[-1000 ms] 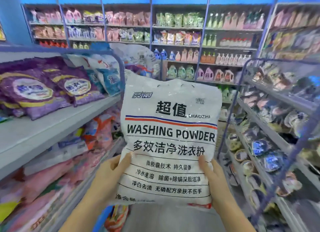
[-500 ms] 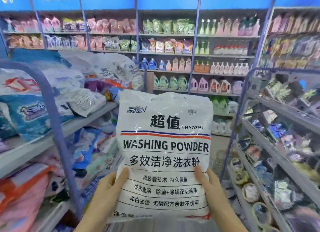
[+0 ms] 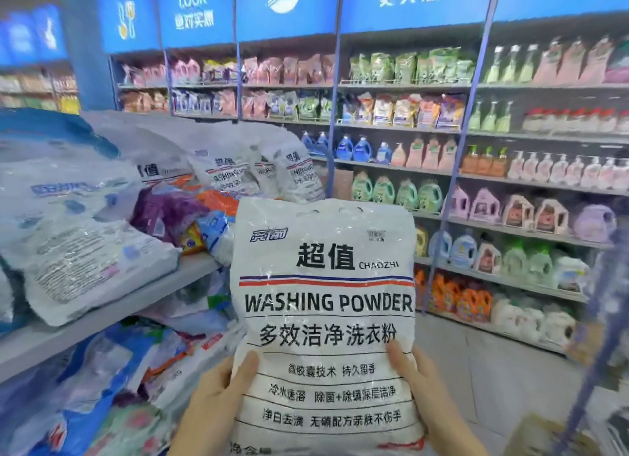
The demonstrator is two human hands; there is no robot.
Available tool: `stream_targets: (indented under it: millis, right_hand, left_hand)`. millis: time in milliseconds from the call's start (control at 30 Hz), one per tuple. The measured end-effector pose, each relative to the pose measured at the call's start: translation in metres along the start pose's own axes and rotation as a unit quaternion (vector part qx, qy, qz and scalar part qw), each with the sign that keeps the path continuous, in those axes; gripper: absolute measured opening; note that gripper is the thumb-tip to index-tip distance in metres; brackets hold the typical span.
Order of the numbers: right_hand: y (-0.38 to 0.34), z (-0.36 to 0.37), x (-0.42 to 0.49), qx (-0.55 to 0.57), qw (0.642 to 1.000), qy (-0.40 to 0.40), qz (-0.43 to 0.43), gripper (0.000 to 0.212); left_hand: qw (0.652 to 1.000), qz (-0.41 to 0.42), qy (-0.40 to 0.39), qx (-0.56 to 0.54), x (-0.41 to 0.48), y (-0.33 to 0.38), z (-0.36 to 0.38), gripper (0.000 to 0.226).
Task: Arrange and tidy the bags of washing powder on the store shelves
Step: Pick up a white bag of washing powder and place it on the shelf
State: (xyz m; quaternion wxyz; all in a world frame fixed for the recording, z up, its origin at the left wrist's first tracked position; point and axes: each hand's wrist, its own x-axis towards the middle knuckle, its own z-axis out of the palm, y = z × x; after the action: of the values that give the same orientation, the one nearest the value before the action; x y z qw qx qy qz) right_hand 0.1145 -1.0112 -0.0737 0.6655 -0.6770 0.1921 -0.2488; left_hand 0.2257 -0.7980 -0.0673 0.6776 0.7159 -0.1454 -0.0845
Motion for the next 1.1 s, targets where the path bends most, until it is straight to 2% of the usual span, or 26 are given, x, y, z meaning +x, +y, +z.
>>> stream_targets:
  millis: [67,133,200,300,400,433,533,667,700,767,800,833,867,933,1000,1033,1067,1100]
  right_hand:
    - [0.006,-0.001,0.055,0.015,1.000,-0.003,-0.009,0.058]
    - [0.006,-0.002,0.111,0.028,0.999,-0.012,-0.018,0.049]
    - [0.002,-0.004,0.167,0.025,0.999,-0.026,-0.018,0.059]
    - [-0.012,-0.006,0.242,0.033,0.998,-0.040,-0.024,0.079]
    - [-0.034,-0.005,0.318,0.033,0.997,-0.058,-0.047,0.102]
    - [-0.043,-0.002,0.343,0.041,0.995,-0.067,-0.064,0.102]
    - [-0.066,0.012,0.413,0.059,0.987,-0.106,-0.107,0.080]
    - [-0.095,0.045,0.496,0.078,0.969,-0.172,-0.158,0.084]
    - [-0.101,0.054,0.517,0.091,0.964,-0.186,-0.167,0.072]
    - [-0.110,0.071,0.564,0.121,0.960,-0.182,-0.177,0.031]
    - [-0.114,0.078,0.585,0.126,0.961,-0.174,-0.173,0.020]
    - [-0.115,0.084,0.605,0.127,0.961,-0.182,-0.162,0.020]
    - [-0.114,0.091,0.626,0.127,0.959,-0.202,-0.153,0.027]
    - [-0.112,0.107,0.653,0.106,0.951,-0.231,-0.177,0.052]
    - [-0.105,0.122,0.671,0.071,0.941,-0.265,-0.197,0.096]
    - [-0.101,0.127,0.675,0.054,0.935,-0.285,-0.205,0.108]
    - [-0.096,0.133,0.675,0.049,0.930,-0.302,-0.205,0.107]
    - [-0.090,0.139,0.674,0.050,0.922,-0.322,-0.210,0.096]
  left_hand:
    - [1.000,0.024,-0.008,0.009,0.045,-0.005,0.012,0.035]
    - [0.999,0.053,-0.008,0.004,0.090,-0.002,0.023,0.032]
    - [0.997,0.079,-0.008,-0.002,0.134,0.007,0.036,0.026]
    - [0.993,0.120,0.016,0.002,0.190,0.026,0.055,0.036]
    - [0.990,0.134,0.035,-0.019,0.244,0.045,0.072,0.024]
    - [0.988,0.143,0.040,-0.027,0.261,0.053,0.078,0.022]
    - [0.982,0.172,0.064,-0.049,0.306,0.074,0.091,0.022]
    - [0.968,0.192,0.146,-0.067,0.367,0.093,0.097,0.011]
    - [0.963,0.194,0.172,-0.075,0.380,0.096,0.095,0.014]
    - [0.944,0.223,0.236,-0.056,0.401,0.090,0.085,0.040]
    - [0.929,0.241,0.279,-0.027,0.404,0.085,0.081,0.045]
    - [0.911,0.263,0.317,0.026,0.405,0.078,0.079,0.047]
    - [0.886,0.276,0.354,0.114,0.403,0.071,0.080,0.050]
    - [0.806,0.265,0.407,0.339,0.401,0.053,0.088,0.063]
    - [0.705,0.239,0.391,0.541,0.406,0.034,0.095,0.080]
    - [0.670,0.215,0.365,0.609,0.410,0.025,0.096,0.084]
    - [0.645,0.189,0.349,0.653,0.412,0.019,0.095,0.085]
    - [0.626,0.173,0.340,0.680,0.414,0.015,0.091,0.083]
